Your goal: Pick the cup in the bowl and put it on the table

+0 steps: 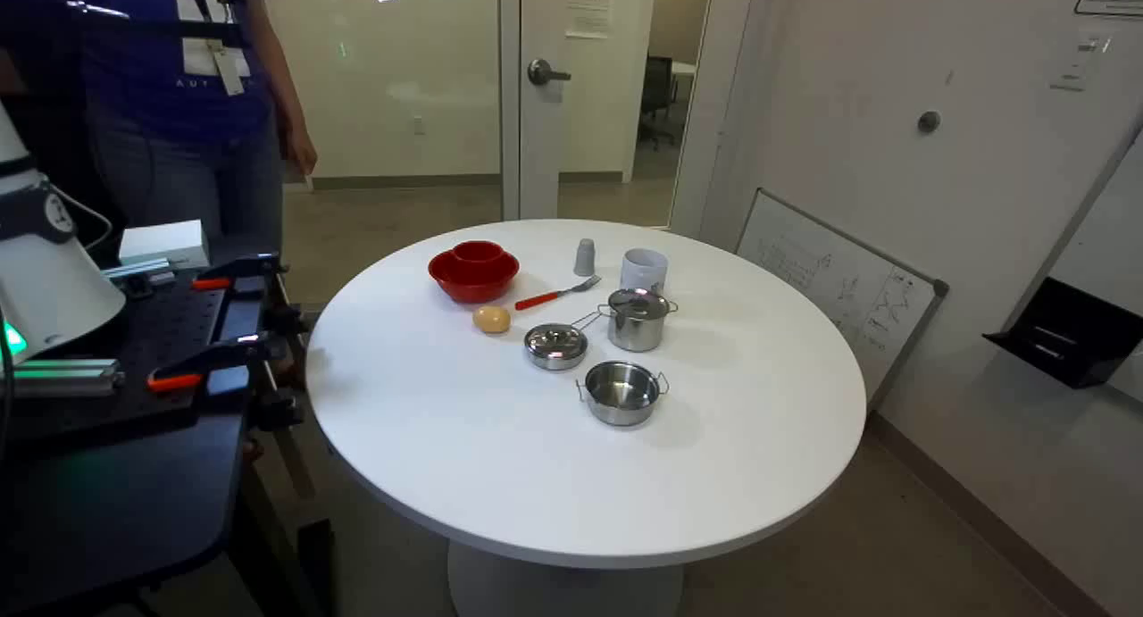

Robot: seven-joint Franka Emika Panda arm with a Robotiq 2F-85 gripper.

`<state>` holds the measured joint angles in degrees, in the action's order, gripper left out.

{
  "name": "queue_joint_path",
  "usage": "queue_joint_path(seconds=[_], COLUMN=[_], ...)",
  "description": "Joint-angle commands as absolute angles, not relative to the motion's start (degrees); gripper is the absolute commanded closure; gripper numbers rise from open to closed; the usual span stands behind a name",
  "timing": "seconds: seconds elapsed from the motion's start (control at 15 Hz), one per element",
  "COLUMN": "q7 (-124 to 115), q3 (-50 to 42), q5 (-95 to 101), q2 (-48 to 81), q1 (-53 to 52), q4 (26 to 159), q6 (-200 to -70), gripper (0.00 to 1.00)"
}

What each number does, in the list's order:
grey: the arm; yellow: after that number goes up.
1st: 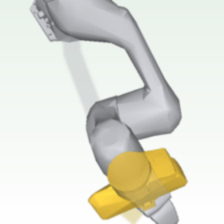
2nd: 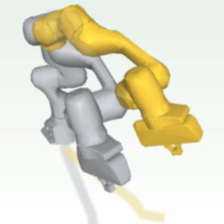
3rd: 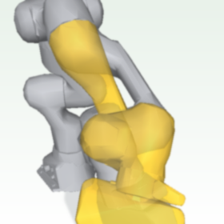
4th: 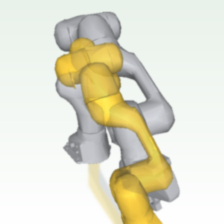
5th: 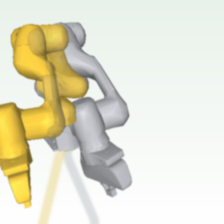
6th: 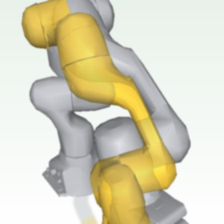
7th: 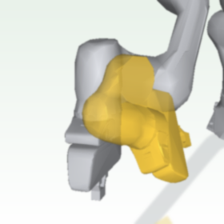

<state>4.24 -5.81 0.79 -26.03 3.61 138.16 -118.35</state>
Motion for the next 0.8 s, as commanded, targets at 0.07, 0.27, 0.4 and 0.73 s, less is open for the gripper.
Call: queue_joint_path(seconds=[0.07, 0.27, 0.4, 0.73], q7=[2.8, -2.8, -7.7, -19.6], q3=[-4.4, -0.7, 1.9, 4.9], q5=[1.9, 5.9, 10.1, 16.2], q2=[-24.6, -21.2, -18.1, -8.7], q1=[3.8, 4.3, 4.4, 3.9], q4=[138.0, 139.4, 140.6, 142.0], q6=[-119.1, -123.7, -127.7, -135.8], gripper=[0.0, 0.0, 0.0, 0.0])
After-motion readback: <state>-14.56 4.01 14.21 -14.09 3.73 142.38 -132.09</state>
